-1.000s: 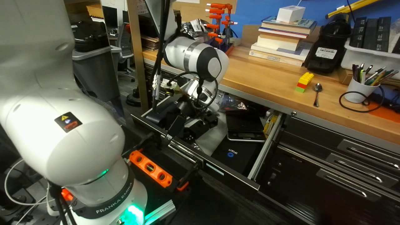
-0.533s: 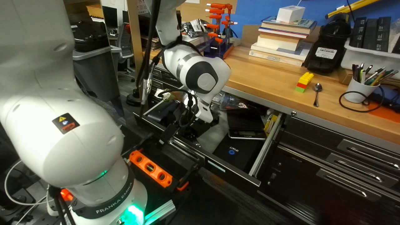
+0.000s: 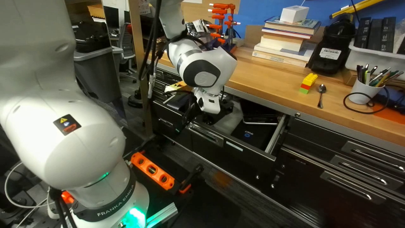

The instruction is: Put the black objects inside the open drawer and close the drawer

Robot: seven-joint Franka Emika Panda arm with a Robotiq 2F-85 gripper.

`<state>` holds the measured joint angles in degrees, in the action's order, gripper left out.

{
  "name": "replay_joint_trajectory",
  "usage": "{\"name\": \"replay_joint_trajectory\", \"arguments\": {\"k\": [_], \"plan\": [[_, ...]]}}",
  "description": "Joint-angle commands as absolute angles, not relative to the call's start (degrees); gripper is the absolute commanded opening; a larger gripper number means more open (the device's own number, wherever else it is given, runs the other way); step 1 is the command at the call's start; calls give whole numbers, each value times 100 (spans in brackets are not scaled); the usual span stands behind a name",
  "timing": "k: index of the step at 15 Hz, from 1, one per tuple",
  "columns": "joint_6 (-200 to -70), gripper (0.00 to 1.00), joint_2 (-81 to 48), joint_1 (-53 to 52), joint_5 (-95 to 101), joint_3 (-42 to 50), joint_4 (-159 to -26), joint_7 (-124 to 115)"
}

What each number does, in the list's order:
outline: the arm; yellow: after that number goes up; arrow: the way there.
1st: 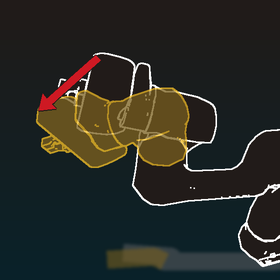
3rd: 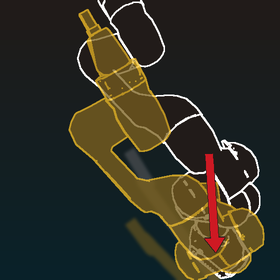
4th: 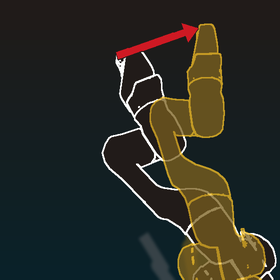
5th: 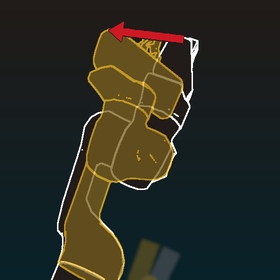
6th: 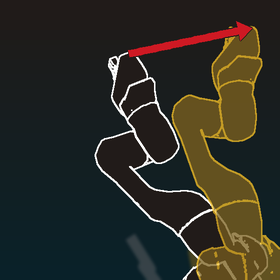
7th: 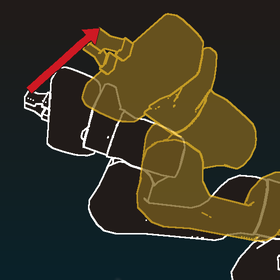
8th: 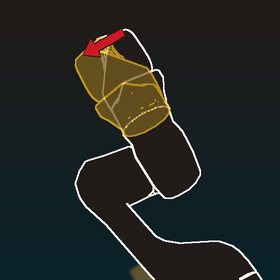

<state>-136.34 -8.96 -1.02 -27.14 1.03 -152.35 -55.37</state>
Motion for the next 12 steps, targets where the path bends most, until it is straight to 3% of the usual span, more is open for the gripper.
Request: {"name": "replay_joint_trajectory", "arguments": {"k": [1,12], "plan": [[-14680,100,-1336,-159,-3759,-197,-14792,-5335],[-16527,100,-2518,-148,-6296,-1082,-13793,-4455]]}}
